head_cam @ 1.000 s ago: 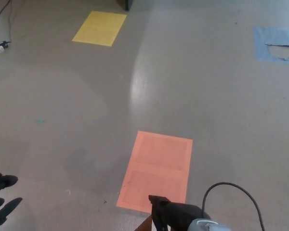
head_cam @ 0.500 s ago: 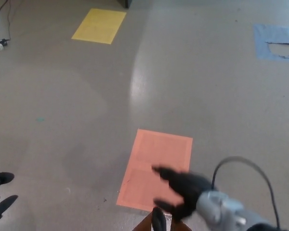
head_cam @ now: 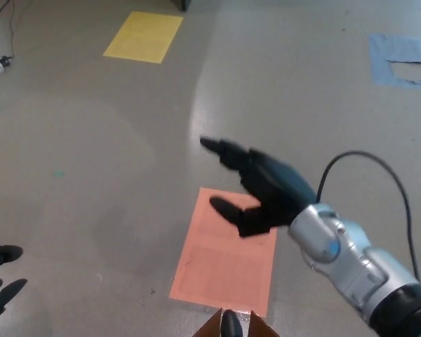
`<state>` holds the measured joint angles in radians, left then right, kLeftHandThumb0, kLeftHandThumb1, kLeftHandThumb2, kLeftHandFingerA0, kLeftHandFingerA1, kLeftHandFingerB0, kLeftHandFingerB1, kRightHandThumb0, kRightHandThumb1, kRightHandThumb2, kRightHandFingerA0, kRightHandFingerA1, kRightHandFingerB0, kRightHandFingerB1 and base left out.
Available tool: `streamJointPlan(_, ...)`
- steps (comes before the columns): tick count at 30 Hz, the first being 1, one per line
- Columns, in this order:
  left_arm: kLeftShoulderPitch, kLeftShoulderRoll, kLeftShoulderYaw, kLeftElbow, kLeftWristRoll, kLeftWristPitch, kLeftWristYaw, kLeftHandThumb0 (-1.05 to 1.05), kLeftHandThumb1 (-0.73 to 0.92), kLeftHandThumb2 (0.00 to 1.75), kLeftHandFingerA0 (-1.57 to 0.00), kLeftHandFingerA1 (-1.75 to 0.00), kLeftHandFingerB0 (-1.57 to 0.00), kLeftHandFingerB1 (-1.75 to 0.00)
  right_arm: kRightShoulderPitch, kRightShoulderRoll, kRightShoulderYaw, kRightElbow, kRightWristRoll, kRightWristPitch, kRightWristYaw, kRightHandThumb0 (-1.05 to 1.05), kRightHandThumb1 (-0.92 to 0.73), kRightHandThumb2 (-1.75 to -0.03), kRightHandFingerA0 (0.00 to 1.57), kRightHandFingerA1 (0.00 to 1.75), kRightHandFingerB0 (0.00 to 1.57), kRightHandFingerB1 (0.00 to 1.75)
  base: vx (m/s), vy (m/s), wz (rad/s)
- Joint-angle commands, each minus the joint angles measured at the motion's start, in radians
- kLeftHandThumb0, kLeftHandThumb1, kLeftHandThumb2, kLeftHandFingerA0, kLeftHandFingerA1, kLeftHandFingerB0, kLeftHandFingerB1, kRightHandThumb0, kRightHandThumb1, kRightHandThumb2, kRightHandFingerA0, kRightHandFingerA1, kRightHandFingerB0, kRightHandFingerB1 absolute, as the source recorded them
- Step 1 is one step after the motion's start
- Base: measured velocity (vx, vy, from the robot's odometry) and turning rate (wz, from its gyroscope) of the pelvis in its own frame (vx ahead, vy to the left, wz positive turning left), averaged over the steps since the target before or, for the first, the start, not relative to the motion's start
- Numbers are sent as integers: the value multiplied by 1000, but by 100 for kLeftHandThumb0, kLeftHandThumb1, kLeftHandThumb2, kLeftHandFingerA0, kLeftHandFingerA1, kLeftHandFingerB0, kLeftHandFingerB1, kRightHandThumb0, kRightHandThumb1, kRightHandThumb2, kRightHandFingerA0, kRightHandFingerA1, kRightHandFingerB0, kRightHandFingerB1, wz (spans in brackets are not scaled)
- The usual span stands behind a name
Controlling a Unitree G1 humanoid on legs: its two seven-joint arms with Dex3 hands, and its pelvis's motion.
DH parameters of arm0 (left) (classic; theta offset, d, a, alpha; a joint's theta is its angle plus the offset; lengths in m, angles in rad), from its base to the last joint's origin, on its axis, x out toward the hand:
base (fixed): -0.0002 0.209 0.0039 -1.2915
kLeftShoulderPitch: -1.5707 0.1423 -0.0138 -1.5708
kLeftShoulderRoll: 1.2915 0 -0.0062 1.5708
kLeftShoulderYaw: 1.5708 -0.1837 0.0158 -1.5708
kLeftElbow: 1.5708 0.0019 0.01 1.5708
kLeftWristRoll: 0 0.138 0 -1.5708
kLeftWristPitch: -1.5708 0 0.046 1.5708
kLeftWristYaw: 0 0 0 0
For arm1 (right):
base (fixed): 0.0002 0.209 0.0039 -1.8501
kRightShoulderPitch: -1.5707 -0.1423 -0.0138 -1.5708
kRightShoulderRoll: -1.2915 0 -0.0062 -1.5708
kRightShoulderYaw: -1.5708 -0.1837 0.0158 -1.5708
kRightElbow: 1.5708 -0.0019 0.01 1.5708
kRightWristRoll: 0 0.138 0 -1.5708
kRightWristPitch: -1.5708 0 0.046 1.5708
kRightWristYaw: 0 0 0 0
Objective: An air pump is kept on top of a storage box on the floor and the robot uses its right hand to press down on the handle of the pump to compress it
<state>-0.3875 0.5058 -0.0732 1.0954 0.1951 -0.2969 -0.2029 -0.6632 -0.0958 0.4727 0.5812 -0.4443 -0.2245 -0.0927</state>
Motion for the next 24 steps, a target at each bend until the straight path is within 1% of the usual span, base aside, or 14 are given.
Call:
streamJointPlan(1, -36, 36, -4, 9, 18, 6, -7, -46, 82, 64, -33, -36, -26, -32, 93, -242, -316, -648, 141, 7, 131, -68, -70, -102, 2, 36, 2, 33, 0, 0, 0)
streamJointPlan(3, -36, 36, -4, 12, 18, 3, -5, -46, 81, 64, -35, -36, -27, -32, 107, -259, -327, -577, 127, 9, 114, -67, -70, -102, 2, 33, 2, 32, 0, 0, 0)
streamJointPlan(7, -18, 31, -5, 15, 18, -2, -2, -47, 81, 64, -34, -36, -27, -32, 143, -300, -327, -333, 70, -3, 45, -66, -68, -100, 1, 34, 1, 32, 0, 0, 0)
streamJointPlan(8, -20, 31, -12, 16, 27, 4, 5, -47, 82, 64, -33, -35, -27, -31, 131, -303, -322, -197, 54, -2, 6, -67, -66, -97, 1, 36, 3, 38, 0, 0, 0)
streamJointPlan(9, -18, 29, -11, 18, 25, 6, 6, -47, 81, 64, -33, -35, -27, -32, 118, -301, -320, -76, 49, 3, -20, -69, -66, -96, 0, 36, 9, 41, 0, 0, 0)
streamJointPlan(12, -19, 25, -3, 21, 13, 7, 3, -48, 81, 64, -33, -35, -27, -32, 92, -290, -327, 89, 49, 7, -42, -66, -68, -99, 1, 36, 7, 40, 0, 0, 0)
streamJointPlan(14, -35, 21, 6, 27, 3, 7, 2, -47, 82, 64, -30, -35, -27, -32, 43, -263, -356, 278, 83, 28, -59, -67, -69, -99, 2, 35, 5, 39, 0, 0, 0)
streamJointPlan(16, -9, 16, 13, 22, -7, -2, 1, -48, 82, 64, -30, -35, -27, -32, 45, -245, -377, 365, 102, 34, -74, -68, -69, -99, 2, 35, 6, 39, 0, 0, 0)
streamJointPlan(17, 5, 17, 17, 22, -11, -7, 0, -48, 82, 65, -29, -34, -26, -31, 43, -228, -395, 454, 118, 58, -85, -75, -72, -102, 0, 32, 12, 38, 0, 0, 0)
streamJointPlan(20, 32, 21, 24, 19, -18, -17, 0, -49, 82, 65, -29, -34, -26, -31, 45, -212, -399, 533, 119, 69, -94, -72, -71, -103, 0, 35, 14, 41, 0, 0, 0)
streamJointPlan(21, 35, 23, 27, 21, -19, -22, 4, -51, 82, 65, -27, -34, -25, -31, 50, -205, -399, 569, 117, 79, -95, -68, -86, -67, 12, 24, 18, 28, 0, 0, 0)
streamJointPlan(22, 28, 26, 31, 28, -20, -27, 9, -27, 59, 109, -9, -50, -9, -49, 58, -194, -401, 623, 117, 117, -84, -34, -57, -110, 0, 48, 0, 44, 0, 0, 0)
streamJointPlan(23, 23, 27, 34, 31, -22, -27, 10, -27, 59, 109, -9, -50, -9, -49, 59, -189, -402, 645, 118, 136, -76, -34, -57, -110, 0, 48, 0, 44, 0, 0, 0)
streamJointPlan(24, 14, 27, 46, 38, -34, -24, 2, -27, 59, 109, -9, -50, -9, -49, 56, -183, -395, 686, 111, 193, -32, -33, -58, -111, 0, 48, 0, 44, 0, 0, 0)
